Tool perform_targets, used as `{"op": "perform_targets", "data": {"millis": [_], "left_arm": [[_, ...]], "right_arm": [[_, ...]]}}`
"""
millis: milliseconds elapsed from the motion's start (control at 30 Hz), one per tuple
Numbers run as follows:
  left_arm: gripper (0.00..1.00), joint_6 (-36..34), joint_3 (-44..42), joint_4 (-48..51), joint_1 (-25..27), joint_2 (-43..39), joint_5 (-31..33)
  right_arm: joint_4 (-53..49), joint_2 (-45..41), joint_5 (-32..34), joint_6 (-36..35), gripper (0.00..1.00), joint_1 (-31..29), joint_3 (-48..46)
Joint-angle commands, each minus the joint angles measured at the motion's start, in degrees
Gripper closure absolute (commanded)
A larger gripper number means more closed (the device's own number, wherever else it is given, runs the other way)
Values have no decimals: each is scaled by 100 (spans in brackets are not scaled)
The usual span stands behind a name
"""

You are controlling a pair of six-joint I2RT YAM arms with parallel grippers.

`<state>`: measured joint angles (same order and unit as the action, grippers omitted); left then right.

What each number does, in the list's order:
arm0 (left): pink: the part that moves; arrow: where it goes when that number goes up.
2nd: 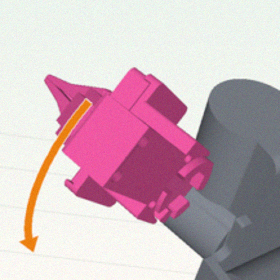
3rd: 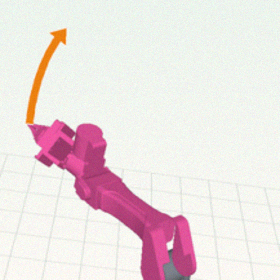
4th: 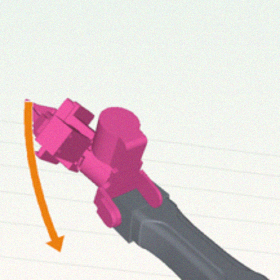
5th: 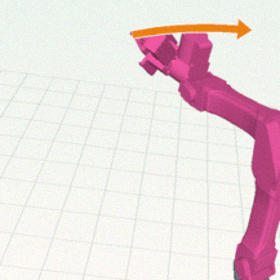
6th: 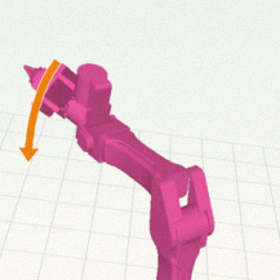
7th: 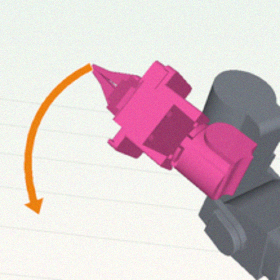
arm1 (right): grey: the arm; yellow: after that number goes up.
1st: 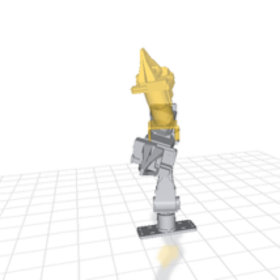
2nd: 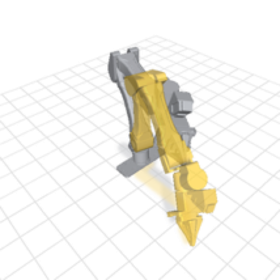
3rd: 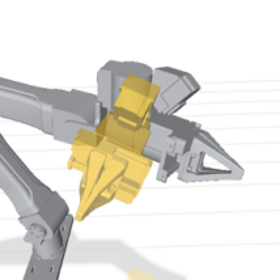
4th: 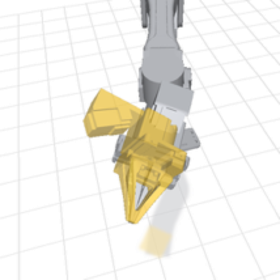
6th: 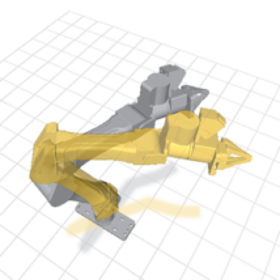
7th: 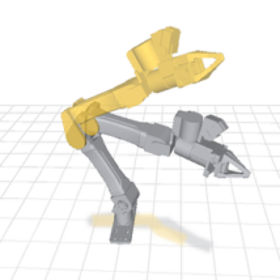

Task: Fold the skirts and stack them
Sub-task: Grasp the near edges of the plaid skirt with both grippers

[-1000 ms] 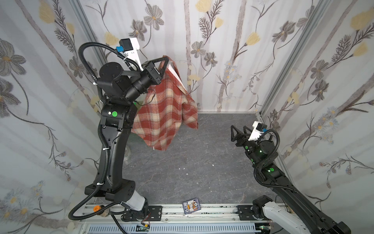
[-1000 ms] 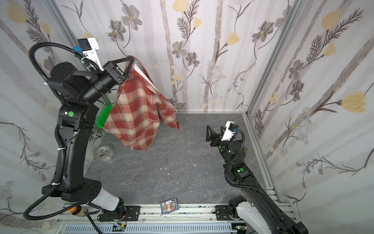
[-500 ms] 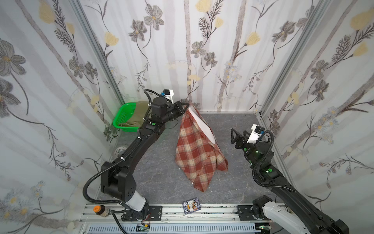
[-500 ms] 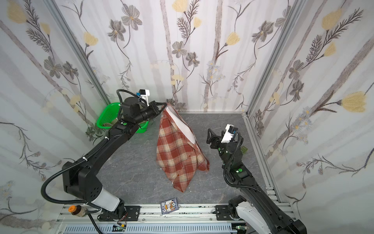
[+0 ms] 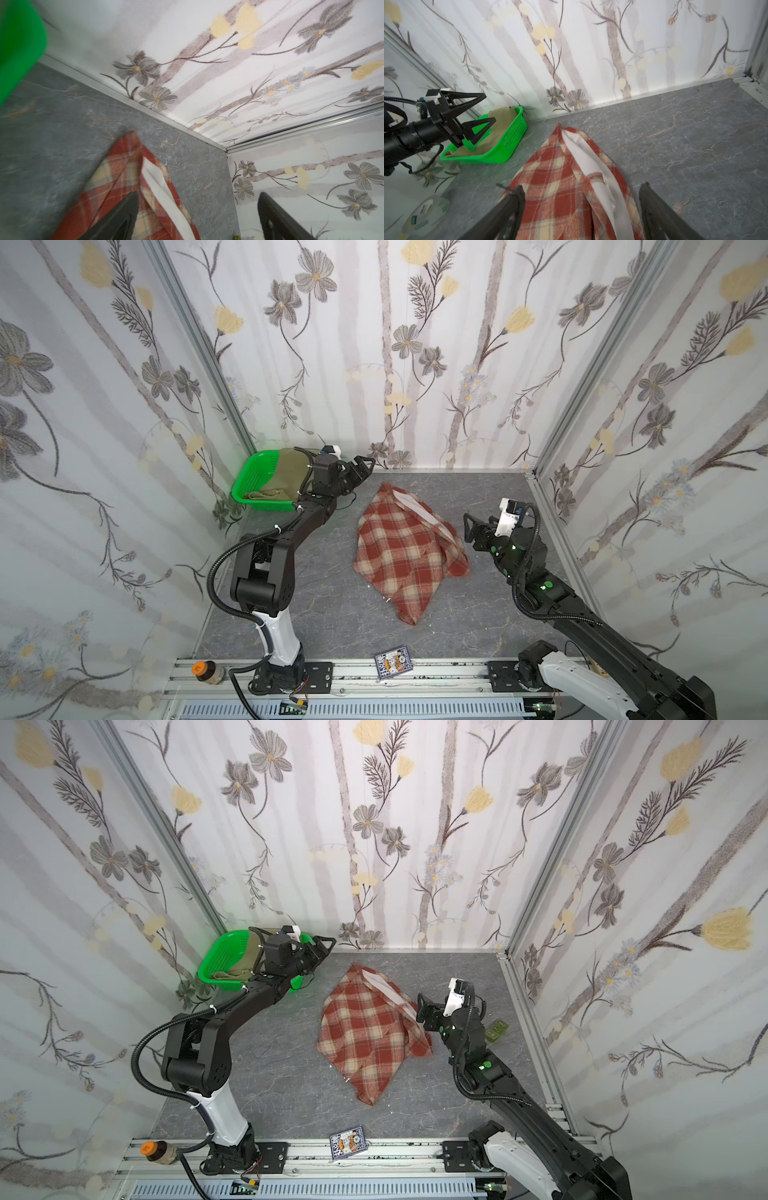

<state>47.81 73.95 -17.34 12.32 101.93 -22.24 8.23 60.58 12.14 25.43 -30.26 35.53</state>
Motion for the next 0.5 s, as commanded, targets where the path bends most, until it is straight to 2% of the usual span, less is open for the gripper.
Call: {"op": "perform_targets", "data": {"millis": [0, 67, 133, 300, 467], "left_arm": [[22, -157, -626, 127, -80, -583, 44], [32, -413, -1082, 571, -47, -977, 183], [38, -429, -1768, 617, -36, -1404, 149], [38, -202, -3384, 647, 203, -2350, 528], [38, -6, -4144, 839, 394, -2807, 607]], "right_arm": [[-565, -73, 269, 113, 15, -350, -152], [-704, -115, 318, 336, 17, -660, -338], [-769, -142, 396, 552, 17, -982, -542], [-935, 13, 572, 1072, 18, -1792, -927], [-1410, 365, 413, 1322, 20, -2322, -850]]}}
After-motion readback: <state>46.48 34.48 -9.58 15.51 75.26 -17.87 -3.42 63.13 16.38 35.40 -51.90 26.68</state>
